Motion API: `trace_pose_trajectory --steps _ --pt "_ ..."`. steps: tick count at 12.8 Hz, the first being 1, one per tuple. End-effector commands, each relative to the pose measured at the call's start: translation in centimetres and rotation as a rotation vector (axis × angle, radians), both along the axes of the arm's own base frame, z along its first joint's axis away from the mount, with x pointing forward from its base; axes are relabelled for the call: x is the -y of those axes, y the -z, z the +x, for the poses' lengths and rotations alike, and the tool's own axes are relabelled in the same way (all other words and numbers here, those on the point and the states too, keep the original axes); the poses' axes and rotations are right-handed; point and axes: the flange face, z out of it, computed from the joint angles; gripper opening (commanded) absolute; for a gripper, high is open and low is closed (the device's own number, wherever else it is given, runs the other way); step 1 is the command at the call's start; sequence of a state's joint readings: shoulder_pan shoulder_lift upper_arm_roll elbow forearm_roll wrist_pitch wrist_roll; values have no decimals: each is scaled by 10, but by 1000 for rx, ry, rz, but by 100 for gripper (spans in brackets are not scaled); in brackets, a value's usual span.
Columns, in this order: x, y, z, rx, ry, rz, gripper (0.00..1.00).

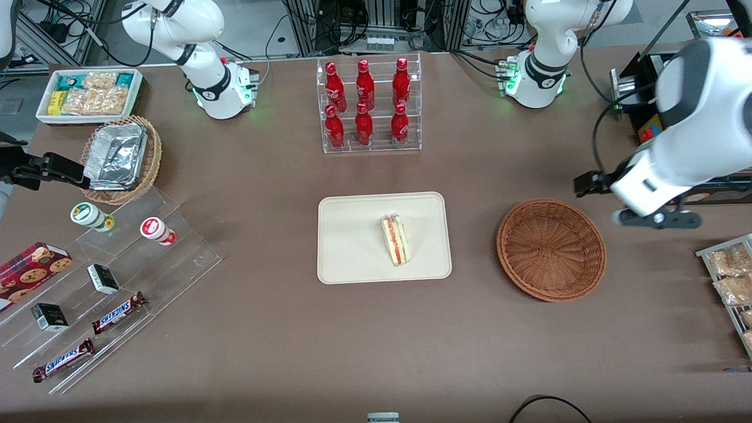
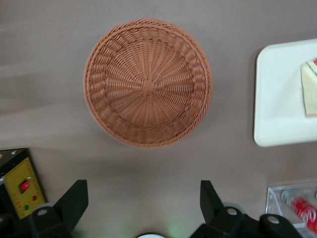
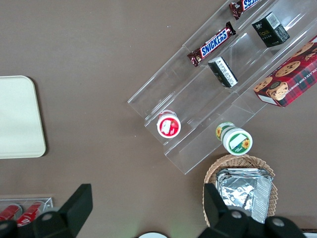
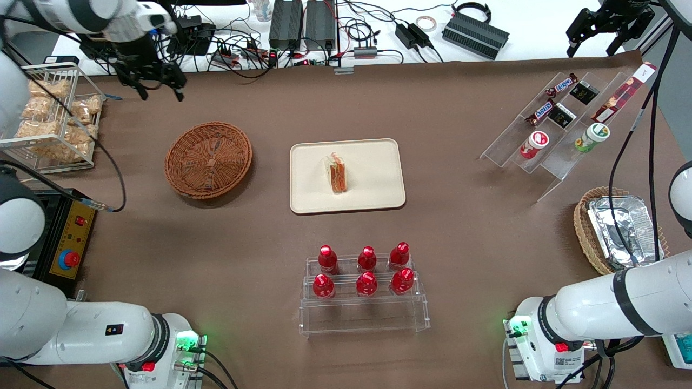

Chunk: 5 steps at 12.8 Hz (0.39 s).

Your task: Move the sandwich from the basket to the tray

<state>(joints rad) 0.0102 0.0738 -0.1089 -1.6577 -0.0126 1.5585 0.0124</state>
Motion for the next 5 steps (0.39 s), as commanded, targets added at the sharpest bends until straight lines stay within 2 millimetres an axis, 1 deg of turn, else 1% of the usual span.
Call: trace_pose_trajectory --steps 1,3,5 --pt "-13 -38 -20 7 50 -29 100" --pt "-14 -64 -24 15 55 -28 100" --pt "-14 -77 -26 33 59 -27 100"
